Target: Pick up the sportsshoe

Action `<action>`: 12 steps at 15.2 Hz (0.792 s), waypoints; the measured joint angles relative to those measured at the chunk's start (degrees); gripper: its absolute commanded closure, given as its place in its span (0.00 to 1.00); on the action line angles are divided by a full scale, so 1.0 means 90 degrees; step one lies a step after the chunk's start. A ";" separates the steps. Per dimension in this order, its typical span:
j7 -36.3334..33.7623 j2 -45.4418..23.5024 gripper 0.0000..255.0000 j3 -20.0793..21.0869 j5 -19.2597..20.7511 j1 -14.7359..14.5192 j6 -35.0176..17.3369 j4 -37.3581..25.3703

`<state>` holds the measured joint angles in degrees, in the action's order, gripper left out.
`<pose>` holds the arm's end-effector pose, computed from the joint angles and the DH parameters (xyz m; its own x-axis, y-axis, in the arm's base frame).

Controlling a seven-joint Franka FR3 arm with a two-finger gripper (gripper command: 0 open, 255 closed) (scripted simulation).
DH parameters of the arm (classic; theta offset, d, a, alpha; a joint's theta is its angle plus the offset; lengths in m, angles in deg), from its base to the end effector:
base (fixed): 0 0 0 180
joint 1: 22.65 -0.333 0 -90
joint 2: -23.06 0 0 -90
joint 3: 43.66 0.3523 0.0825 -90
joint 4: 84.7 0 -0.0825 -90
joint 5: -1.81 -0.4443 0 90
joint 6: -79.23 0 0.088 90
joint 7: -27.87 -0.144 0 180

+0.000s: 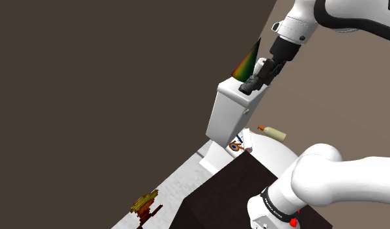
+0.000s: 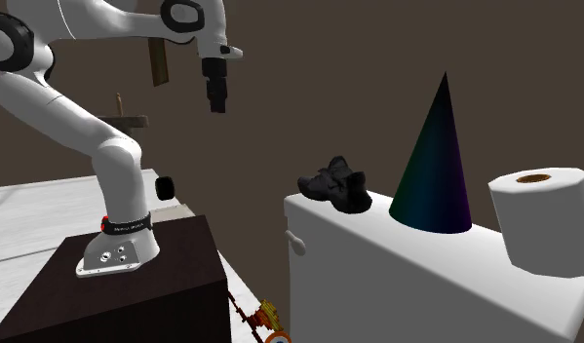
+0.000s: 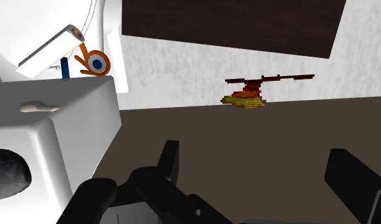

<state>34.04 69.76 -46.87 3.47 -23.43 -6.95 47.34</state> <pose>0.3261 -0.0237 0.6097 0.9967 0.0803 0.0150 0.0804 -0.9967 -0.0103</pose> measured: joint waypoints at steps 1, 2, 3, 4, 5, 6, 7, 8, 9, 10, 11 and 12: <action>0.0000 0.0000 0.00 0.0000 0.0000 0.0000 0.0000 0.0000; -0.0068 -0.0086 0.00 -0.0012 0.0020 0.0049 -0.0121 0.0009; -0.0204 -0.0206 0.00 0.0000 0.0029 0.0115 -0.0292 0.0008; -0.0351 -0.0299 0.00 -0.0001 0.0052 0.0201 -0.0462 0.0022; -0.0528 -0.0412 0.00 0.0015 0.0068 0.0286 -0.0648 0.0029; -0.0704 -0.0572 0.00 0.0018 0.0090 0.0376 -0.0878 0.0036; -0.0909 -0.0721 0.00 0.0046 0.0100 0.0459 -0.1093 0.0031; -0.1073 -0.0878 0.00 0.0030 0.0139 0.0561 -0.1316 0.0030; -0.1275 -0.1037 0.00 0.0047 0.0159 0.0647 -0.1553 0.0042; -0.1480 -0.1134 0.00 0.0064 0.0185 0.0737 -0.1757 0.0078; -0.1683 -0.1243 0.00 0.0080 0.0211 0.0826 -0.1934 0.0078; -0.1853 -0.1412 0.00 0.0064 0.0253 0.0928 -0.2110 0.0013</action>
<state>17.36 57.05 -46.29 5.75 -15.07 -25.94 47.45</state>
